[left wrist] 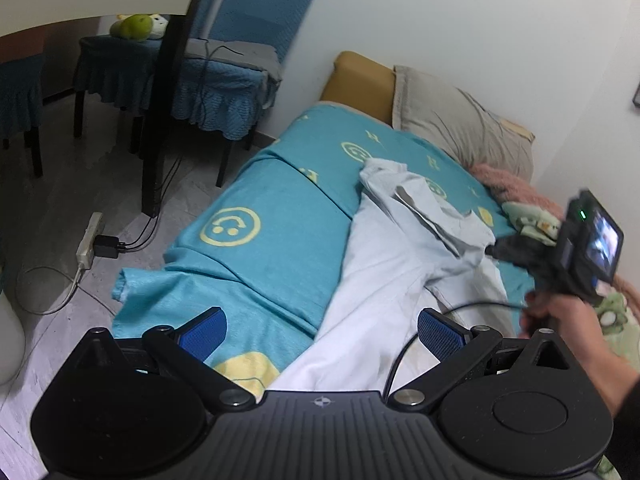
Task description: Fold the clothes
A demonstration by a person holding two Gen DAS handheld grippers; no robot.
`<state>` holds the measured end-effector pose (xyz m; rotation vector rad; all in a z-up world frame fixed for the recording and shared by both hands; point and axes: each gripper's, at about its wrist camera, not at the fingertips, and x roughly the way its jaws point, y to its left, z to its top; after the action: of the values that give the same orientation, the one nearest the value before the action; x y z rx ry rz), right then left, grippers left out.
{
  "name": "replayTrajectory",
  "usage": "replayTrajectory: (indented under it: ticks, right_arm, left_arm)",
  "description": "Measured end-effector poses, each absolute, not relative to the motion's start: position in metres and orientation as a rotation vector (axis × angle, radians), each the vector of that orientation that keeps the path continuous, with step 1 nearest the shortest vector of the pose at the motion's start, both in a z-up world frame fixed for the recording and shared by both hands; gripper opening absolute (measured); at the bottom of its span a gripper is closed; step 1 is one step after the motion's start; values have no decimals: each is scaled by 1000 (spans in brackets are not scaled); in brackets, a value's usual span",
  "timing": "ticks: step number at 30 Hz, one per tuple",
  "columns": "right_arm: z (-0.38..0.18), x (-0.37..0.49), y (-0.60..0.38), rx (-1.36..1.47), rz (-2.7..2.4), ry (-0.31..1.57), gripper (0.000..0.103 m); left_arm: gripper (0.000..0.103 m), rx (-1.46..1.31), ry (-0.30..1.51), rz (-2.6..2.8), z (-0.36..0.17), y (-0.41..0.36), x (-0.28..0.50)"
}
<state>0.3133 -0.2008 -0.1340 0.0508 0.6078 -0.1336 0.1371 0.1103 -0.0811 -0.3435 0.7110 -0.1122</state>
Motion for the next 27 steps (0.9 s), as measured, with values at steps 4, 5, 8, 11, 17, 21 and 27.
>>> replayTrajectory:
  ticks: [4, 5, 8, 11, 17, 21, 27]
  right_arm:
    - [-137, 304, -201, 11, -42, 596, 70]
    - [-134, 306, -198, -2, -19, 579, 89]
    - [-128, 312, -188, -40, 50, 528, 87]
    - [-122, 322, -174, -85, 124, 488, 86]
    - [-131, 375, -129, -138, 234, 560, 72]
    - [-145, 395, -116, -160, 213, 623, 38]
    - [-136, 397, -140, 65, 170, 583, 7]
  left_arm:
    - [103, -308, 714, -124, -83, 102, 137]
    - [103, -304, 715, -124, -83, 101, 138]
    - [103, -290, 716, -124, -85, 98, 139]
    - [103, -285, 721, -116, -87, 96, 142]
    - [103, -277, 742, -109, -95, 94, 150]
    - [103, -266, 752, -113, -99, 93, 152]
    - [103, -239, 748, -125, -101, 87, 151]
